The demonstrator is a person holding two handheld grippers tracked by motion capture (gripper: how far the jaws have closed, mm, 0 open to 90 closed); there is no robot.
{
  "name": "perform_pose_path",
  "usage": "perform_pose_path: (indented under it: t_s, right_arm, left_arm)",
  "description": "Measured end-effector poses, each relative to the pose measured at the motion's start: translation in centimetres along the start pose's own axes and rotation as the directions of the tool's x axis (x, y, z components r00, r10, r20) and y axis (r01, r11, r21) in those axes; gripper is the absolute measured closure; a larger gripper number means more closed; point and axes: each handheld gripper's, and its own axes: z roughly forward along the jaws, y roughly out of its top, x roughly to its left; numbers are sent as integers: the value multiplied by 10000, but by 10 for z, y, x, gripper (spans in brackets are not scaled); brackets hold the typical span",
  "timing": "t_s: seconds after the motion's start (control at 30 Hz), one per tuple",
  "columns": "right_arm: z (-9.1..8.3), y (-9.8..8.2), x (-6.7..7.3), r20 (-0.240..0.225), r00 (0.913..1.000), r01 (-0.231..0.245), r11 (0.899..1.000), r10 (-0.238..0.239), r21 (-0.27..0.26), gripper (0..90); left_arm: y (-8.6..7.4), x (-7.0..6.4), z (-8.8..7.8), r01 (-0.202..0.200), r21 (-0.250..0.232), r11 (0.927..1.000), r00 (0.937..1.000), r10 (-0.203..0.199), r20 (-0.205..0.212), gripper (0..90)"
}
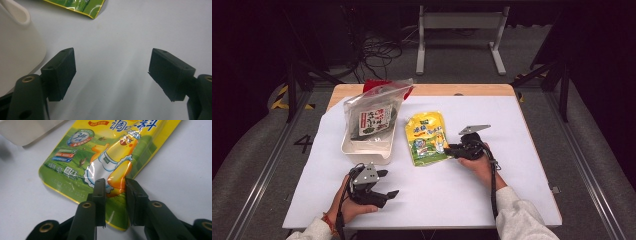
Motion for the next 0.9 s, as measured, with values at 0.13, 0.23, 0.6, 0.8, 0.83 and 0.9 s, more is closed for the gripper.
perform_pose_path:
  t_s: [0.13,0.23,0.6,0.8,0.83,0.9]
  right_arm:
    - [-3,-3,0,-409,9989,-217,9997,214,-58,765]
    - [-6,-7,-1,-890,9942,-623,9980,609,-134,778]
    - [-21,-20,21,-169,9992,358,9985,-352,419,810]
    - [-19,-8,14,518,9957,-727,9946,766,-739,510]
    - [-19,-8,14,518,9957,-727,9946,766,-739,510]
    - [-9,-4,16,582,9940,-881,9933,925,-747,384]
  left_arm:
    - [0,-1,5,-43,103,9999,9998,40,218,211]
    - [1,-2,8,-98,177,9998,9995,93,290,204]
    - [7,-5,14,-87,109,9999,9985,81,537,183]
    - [6,-2,14,-147,127,9998,9985,140,520,179]
    - [6,-2,14,-147,127,9998,9985,140,520,179]
    - [5,-2,15,-178,254,9995,9987,166,482,177]
